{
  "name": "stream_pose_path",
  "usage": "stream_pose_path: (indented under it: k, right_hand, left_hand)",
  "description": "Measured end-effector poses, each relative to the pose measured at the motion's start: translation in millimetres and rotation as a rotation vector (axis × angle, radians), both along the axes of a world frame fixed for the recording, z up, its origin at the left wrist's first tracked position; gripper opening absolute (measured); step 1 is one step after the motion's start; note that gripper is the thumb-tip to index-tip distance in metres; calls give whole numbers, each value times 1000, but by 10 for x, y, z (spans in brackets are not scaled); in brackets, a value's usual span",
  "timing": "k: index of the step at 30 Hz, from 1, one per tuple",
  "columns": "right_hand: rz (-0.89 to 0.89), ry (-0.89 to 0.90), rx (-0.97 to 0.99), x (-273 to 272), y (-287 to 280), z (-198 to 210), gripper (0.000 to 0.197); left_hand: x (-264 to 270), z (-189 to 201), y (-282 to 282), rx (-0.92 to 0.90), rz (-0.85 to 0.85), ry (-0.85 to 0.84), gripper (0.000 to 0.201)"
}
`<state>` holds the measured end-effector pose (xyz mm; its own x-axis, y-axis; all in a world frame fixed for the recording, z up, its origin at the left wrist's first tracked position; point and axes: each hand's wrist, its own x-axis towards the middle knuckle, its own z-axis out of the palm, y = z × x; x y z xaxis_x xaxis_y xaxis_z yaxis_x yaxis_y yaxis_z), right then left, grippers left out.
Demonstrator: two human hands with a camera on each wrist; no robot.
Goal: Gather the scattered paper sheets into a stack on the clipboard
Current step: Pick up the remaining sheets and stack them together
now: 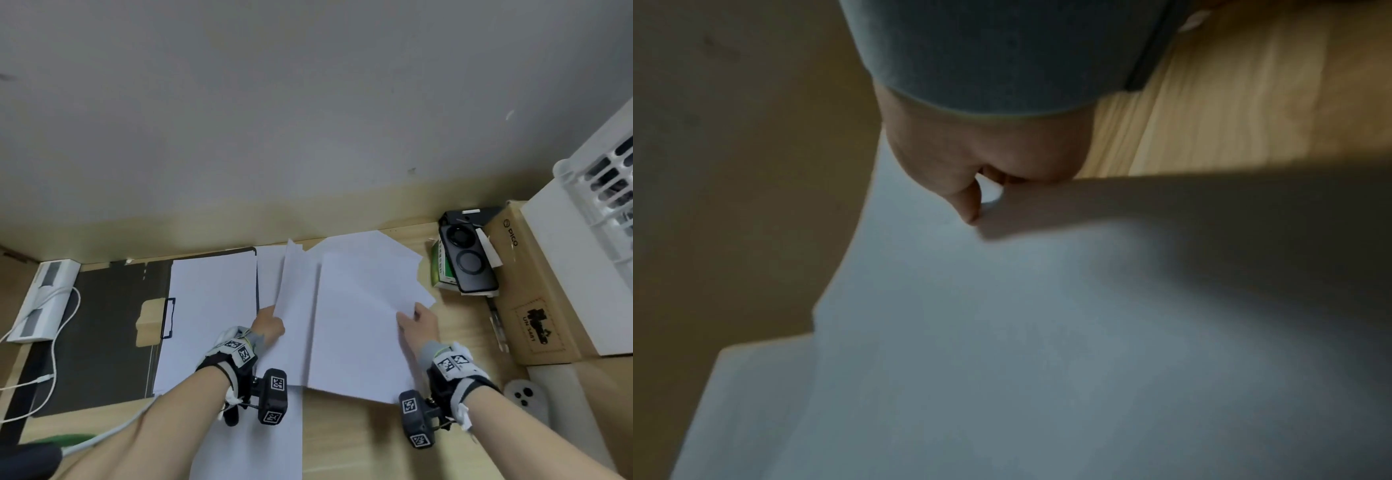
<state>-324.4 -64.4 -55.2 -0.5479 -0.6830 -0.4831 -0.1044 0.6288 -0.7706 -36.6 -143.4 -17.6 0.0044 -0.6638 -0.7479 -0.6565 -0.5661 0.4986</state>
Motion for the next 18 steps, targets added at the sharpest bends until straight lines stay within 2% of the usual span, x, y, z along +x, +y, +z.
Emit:
stream_pose_path:
  k: [3,4,6,9,11,13,18]
  right_hand:
    - [99,-92,65,314,-31,-104,10]
    - [116,-153,82,398,-40,-125,8]
    - [142,-260,115,506,-62,-195,15]
    - [193,-296,141,540,-70,-190,18]
    - [172,-213,122,454,-66,-221,19]
    - [85,-71,110,299,-65,-258,16]
    - [-162,209,185,-119,-81,-274,43]
  left_hand:
    - [-138,5,-3,97,124,21,24]
    - [-156,8,5,132,148,28,18]
    - [-181,-71,47,153,191,114,18]
    - [-150,-223,114,80,210,210,35]
    - [-177,-197,124,-18,147,177,14]
    - [-225,-189,77,-136,151,171,17]
    - [-431,-168,-187,-253,164,226,23]
